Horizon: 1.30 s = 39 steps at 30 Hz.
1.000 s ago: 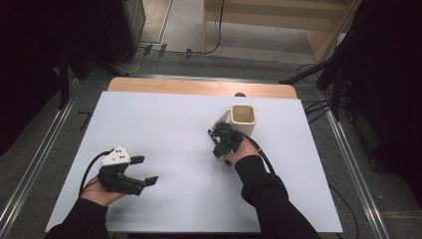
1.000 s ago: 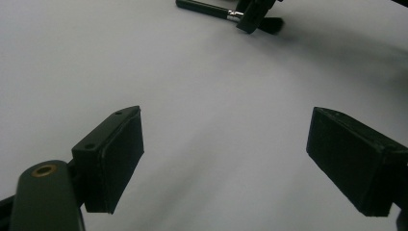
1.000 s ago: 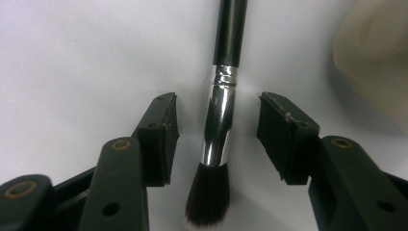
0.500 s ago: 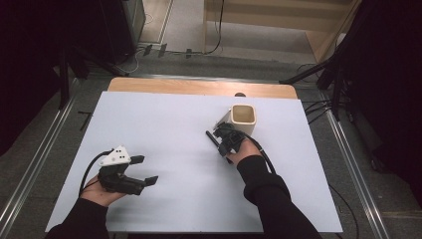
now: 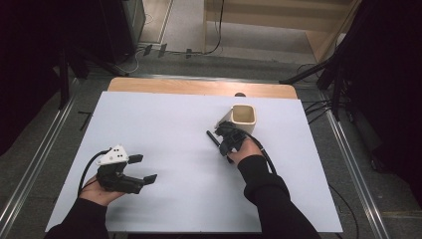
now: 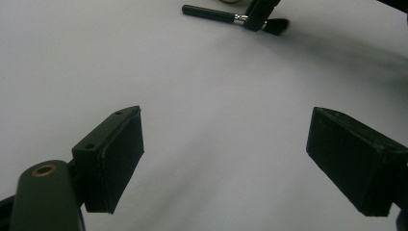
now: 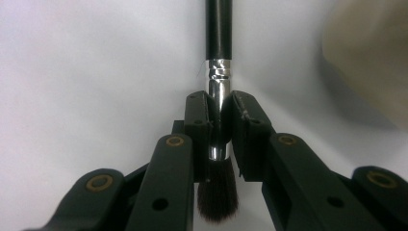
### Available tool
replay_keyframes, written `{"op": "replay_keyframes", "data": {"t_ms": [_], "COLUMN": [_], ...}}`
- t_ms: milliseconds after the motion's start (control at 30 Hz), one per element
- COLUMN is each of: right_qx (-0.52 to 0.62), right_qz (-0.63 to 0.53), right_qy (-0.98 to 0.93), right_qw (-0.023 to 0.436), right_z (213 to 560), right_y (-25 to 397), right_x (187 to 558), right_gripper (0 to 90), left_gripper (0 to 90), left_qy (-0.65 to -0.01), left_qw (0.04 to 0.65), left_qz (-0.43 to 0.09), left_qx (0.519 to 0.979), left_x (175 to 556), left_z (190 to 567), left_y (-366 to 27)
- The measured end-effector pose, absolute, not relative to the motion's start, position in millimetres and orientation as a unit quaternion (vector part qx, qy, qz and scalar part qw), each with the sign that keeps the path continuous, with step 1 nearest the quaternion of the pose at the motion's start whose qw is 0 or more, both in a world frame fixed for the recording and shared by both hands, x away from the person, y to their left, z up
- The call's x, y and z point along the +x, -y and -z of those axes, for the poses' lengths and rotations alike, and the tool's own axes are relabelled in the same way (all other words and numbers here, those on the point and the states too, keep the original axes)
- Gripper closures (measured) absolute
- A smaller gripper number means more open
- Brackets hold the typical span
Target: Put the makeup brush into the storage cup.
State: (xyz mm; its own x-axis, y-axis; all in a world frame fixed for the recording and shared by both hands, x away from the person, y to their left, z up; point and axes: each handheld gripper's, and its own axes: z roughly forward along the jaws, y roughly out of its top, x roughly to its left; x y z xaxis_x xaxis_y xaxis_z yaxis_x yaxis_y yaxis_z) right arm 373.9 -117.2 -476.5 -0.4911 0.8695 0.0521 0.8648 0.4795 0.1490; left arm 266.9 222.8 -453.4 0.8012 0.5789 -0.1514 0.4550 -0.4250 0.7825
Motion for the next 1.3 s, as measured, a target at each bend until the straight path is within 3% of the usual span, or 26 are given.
{"op": "replay_keyframes", "data": {"t_ms": [633, 1300], "right_qx": [0.482, 0.461], "right_qz": [-0.169, -0.286], "right_qy": [-0.860, -0.840], "right_qw": [-0.009, -0.023], "right_z": [449.5, 447.3], "right_y": [136.4, 168.4], "right_x": [345.3, 303.3], "right_gripper": [79.1, 79.2], "left_gripper": [13.5, 13.6], "left_qy": [-0.312, -0.314], "left_qw": [0.442, 0.431], "left_qz": [-0.061, -0.059], "left_qx": [0.838, 0.844], "left_x": [268.1, 270.0], "left_z": [453.9, 457.2], "left_y": [-221.4, -218.1]}}
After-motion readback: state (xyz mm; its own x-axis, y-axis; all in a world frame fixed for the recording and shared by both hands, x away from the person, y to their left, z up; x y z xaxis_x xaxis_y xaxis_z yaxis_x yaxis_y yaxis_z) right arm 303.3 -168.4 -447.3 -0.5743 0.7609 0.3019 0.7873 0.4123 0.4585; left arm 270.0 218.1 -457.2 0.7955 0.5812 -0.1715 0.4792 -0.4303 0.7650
